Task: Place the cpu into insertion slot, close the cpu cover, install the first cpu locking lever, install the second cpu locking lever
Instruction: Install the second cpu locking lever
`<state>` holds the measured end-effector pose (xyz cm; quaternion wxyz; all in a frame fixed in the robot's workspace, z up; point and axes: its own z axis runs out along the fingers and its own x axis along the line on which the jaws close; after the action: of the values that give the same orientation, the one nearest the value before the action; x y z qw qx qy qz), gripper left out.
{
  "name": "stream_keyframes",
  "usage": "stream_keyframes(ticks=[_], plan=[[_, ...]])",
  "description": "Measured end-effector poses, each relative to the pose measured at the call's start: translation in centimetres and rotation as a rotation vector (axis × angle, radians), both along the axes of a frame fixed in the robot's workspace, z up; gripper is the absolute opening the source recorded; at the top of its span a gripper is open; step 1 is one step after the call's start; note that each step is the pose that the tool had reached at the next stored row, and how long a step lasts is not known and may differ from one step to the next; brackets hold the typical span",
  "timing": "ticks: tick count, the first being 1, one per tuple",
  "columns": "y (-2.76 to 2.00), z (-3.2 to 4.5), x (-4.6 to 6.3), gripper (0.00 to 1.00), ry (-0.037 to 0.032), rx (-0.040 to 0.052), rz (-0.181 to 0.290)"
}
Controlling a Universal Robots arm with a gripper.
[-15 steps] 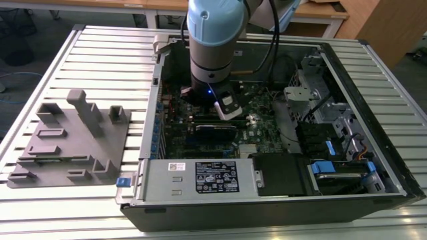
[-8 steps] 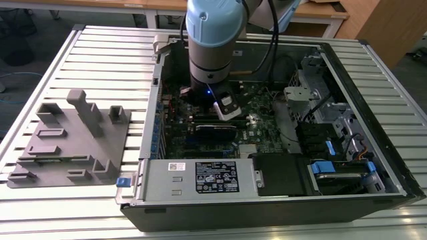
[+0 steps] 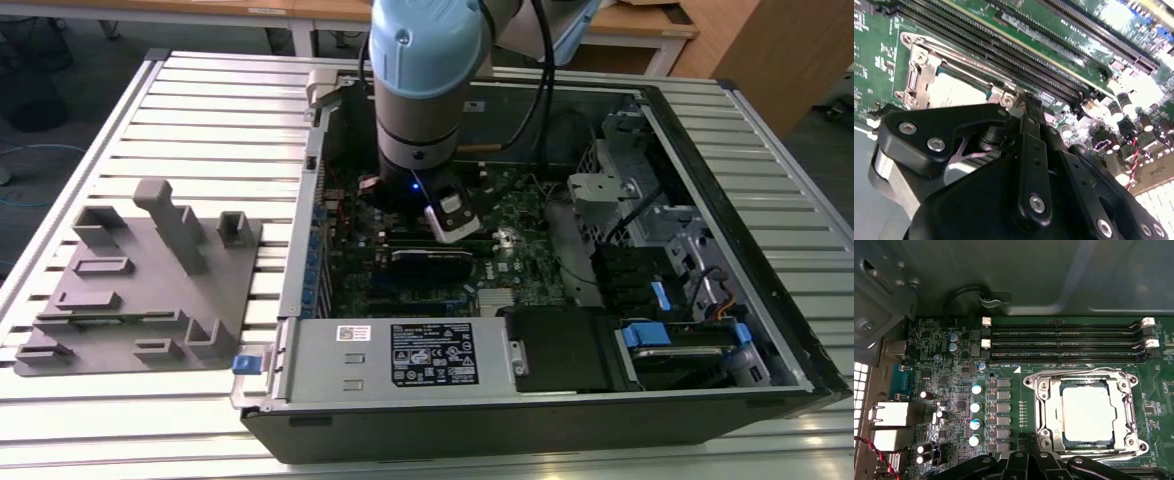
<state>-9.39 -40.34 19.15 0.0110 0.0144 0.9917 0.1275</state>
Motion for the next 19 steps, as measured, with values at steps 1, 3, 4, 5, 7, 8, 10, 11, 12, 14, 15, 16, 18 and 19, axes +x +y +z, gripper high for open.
stream_keyframes(ticks=[1, 3, 4, 5, 7, 8, 10, 11, 12, 14, 15, 16, 18, 19], plan=[[0.00, 0.00, 0.0, 0.11, 0.0001, -0.0001, 0.000], [0.00, 0.00, 0.0, 0.11, 0.0001, -0.0001, 0.000], [0.00, 0.01, 0.0, 0.11, 0.0001, -0.0002, 0.000], [-0.01, 0.06, 0.0, 0.11, 0.0002, -0.0004, 0.000], [0.00, 0.39, 0.0, 0.11, 0.0003, -0.0004, 0.000], [0.00, 0.68, 0.0, 0.11, 0.0003, -0.0003, 0.000], [0.00, 1.39, 0.0, 0.11, 0.0006, -0.0010, 0.000], [0.00, 1.76, 0.0, 0.11, 0.0007, -0.0011, 0.000], [0.00, 2.11, 0.0, 0.11, 0.0008, -0.0014, 0.000], [0.00, 2.44, 0.0, 0.11, 0.0011, -0.0017, 0.000], [0.00, 2.43, 0.0, 0.11, 0.0011, -0.0016, 0.000], [0.00, 2.43, 0.0, 0.11, 0.0010, -0.0016, 0.000], [0.00, 2.43, 0.4, 0.11, 0.0012, -0.0019, -0.001], [0.01, 2.41, 0.7, 0.11, 0.0012, -0.0020, -0.001]])
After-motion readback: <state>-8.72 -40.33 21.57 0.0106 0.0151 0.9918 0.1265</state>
